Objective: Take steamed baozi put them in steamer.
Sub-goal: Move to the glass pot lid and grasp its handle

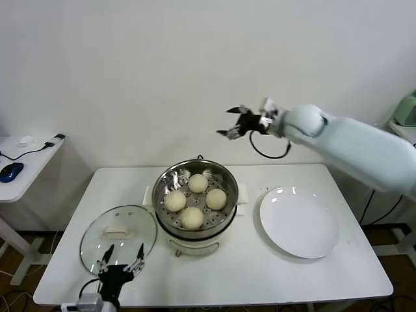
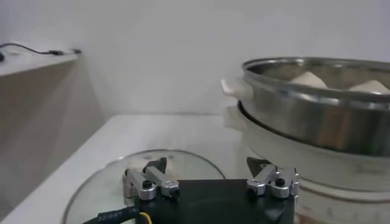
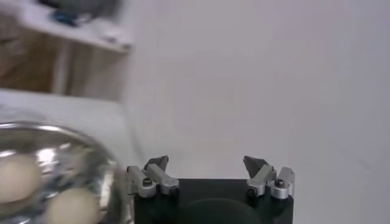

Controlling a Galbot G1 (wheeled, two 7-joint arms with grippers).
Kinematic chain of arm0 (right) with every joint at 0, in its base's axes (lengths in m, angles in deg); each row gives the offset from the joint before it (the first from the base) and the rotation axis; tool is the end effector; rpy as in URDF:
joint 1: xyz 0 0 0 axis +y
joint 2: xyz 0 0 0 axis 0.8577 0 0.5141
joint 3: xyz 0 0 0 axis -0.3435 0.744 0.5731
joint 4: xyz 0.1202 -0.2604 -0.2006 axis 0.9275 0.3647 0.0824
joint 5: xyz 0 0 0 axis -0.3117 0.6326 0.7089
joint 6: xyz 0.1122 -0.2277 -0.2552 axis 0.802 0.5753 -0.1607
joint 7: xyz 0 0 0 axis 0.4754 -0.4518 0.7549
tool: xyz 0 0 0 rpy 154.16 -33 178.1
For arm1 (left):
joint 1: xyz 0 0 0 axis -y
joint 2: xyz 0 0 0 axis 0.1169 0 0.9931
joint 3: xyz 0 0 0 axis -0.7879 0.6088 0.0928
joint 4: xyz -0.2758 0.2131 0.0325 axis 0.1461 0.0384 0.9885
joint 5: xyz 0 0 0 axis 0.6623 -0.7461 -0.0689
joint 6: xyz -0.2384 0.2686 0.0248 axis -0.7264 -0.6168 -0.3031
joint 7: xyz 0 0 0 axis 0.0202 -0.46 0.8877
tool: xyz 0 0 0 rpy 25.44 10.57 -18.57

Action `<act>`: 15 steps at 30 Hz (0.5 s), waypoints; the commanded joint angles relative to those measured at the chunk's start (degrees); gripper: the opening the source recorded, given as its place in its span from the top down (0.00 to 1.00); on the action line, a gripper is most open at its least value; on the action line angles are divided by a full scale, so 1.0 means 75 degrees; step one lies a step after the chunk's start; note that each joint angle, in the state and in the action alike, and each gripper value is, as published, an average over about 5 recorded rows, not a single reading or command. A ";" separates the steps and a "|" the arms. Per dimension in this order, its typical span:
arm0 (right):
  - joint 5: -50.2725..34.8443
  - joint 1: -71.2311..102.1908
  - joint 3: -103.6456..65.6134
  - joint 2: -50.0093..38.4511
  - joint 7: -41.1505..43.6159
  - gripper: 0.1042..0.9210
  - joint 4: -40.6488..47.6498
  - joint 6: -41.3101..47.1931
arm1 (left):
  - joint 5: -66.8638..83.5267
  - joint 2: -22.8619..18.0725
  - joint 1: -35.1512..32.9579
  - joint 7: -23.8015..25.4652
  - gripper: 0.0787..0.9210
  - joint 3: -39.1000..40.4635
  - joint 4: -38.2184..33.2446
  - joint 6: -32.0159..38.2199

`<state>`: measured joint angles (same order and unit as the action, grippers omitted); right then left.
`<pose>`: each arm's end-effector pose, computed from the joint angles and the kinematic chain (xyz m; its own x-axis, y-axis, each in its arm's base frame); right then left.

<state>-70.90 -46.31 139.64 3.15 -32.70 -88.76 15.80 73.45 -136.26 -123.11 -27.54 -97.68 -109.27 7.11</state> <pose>0.5420 -0.0500 -0.0769 -0.6995 -0.6304 0.3366 -0.7094 0.5560 -0.4331 0.1322 0.0450 -0.3263 -0.9409 -0.0539 0.3343 -0.0578 0.9983 -0.0018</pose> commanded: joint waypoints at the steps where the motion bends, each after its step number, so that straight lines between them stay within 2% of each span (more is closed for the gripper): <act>1: 0.1951 0.7779 -0.8128 -0.1725 -0.2279 0.12 -0.1974 0.0010 | 0.0223 0.0036 0.0114 -0.0110 0.12 -0.0139 -0.0025 0.0160; 7: 0.2604 1.1214 -1.1410 0.0019 -0.1773 0.12 -0.2493 -0.0366 | 0.0304 0.0181 0.0422 -0.0228 0.12 -0.0309 0.0156 0.0319; 15: 0.3138 1.3182 -1.2186 0.1939 -0.1280 0.12 -0.2354 -0.2019 | -0.0409 0.0443 0.0674 -0.0473 0.12 -0.0375 0.0430 0.0479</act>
<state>-55.32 13.92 79.85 4.88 -42.16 -102.21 11.22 71.52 -133.41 -118.88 -30.66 -99.90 -106.82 9.70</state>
